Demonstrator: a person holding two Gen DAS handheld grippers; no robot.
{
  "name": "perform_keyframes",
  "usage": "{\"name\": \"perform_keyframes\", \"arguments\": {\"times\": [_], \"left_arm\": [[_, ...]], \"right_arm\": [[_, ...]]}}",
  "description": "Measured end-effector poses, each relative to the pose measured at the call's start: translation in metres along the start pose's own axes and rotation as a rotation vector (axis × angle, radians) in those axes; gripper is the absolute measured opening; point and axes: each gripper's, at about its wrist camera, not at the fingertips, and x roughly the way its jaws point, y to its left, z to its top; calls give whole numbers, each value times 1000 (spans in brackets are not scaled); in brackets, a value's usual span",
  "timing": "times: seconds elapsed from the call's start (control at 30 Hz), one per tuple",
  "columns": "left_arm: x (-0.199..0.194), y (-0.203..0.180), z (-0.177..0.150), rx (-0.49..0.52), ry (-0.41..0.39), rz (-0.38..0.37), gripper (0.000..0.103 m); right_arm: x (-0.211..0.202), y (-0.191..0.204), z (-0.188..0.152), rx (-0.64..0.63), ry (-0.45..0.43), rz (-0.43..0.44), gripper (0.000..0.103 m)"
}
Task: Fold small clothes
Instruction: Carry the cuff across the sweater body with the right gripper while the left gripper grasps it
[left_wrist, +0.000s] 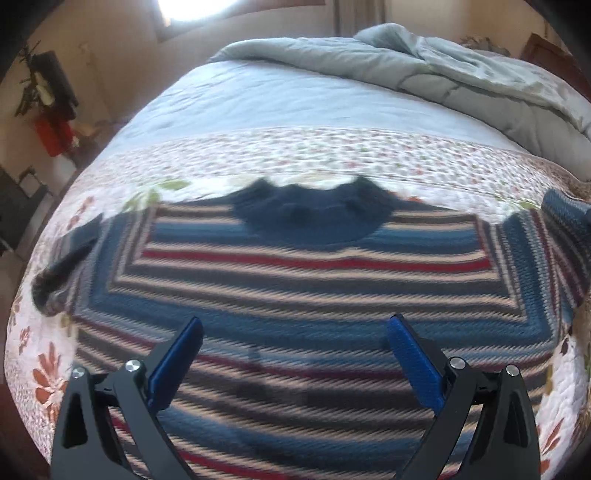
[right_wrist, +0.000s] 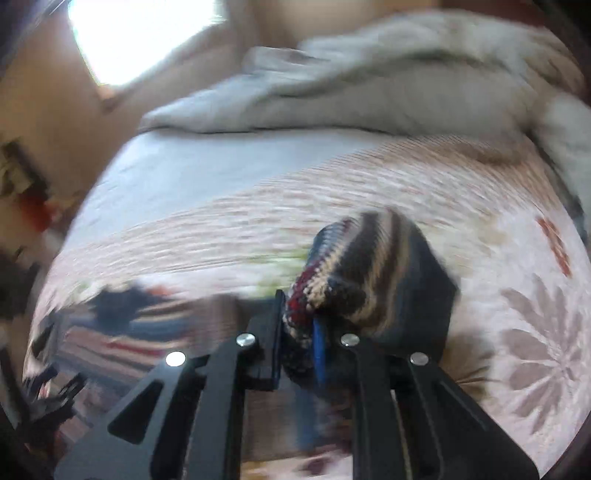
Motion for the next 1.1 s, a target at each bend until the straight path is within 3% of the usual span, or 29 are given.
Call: {"name": "perform_keyframes", "arguments": {"times": [0.13,0.23,0.27,0.3,0.37,0.43,0.53,0.6,0.7,0.77,0.83,0.9,0.93,1.0,1.1], "left_arm": [[-11,49,-11,-51,-14,45,100],[-16,84,-20,-93,-9,70,100],[-17,94,-23,-107,-7,80,100],[-17,101,-25,-116,-4,87,100],[-15,116,-29,-133,12,101,100],[-13,124,-33,-143,30,98,100],[-15,122,-34,-131,21,93,100],[-16,112,-33,-107,12,84,100],[-17,81,-31,-47,-7,50,100],[-22,51,-29,20,-39,23,100],[-27,17,-28,93,-77,15,100],[-30,-20,-23,175,-100,-9,100],[-31,-34,-21,206,-105,-23,100],[-30,-70,-17,284,-101,-77,100],[-21,-110,-15,376,-64,-113,99]], "right_arm": [[0,99,-24,-174,16,153,12],[7,171,-53,-316,27,191,14],[11,192,-62,-345,49,228,20],[21,212,-74,-362,94,269,37],[35,233,-91,-359,187,343,55],[40,246,-112,-360,268,391,55],[25,240,-134,-305,314,422,61],[10,213,-140,-222,317,409,65],[-24,170,-147,-131,248,354,66],[-40,153,-152,-113,200,276,66],[-59,133,-157,-115,126,119,73],[-62,120,-157,-87,124,29,74],[-61,109,-153,-78,153,29,73],[-72,95,-146,-22,118,48,73],[-78,92,-143,-57,97,24,73]]}}
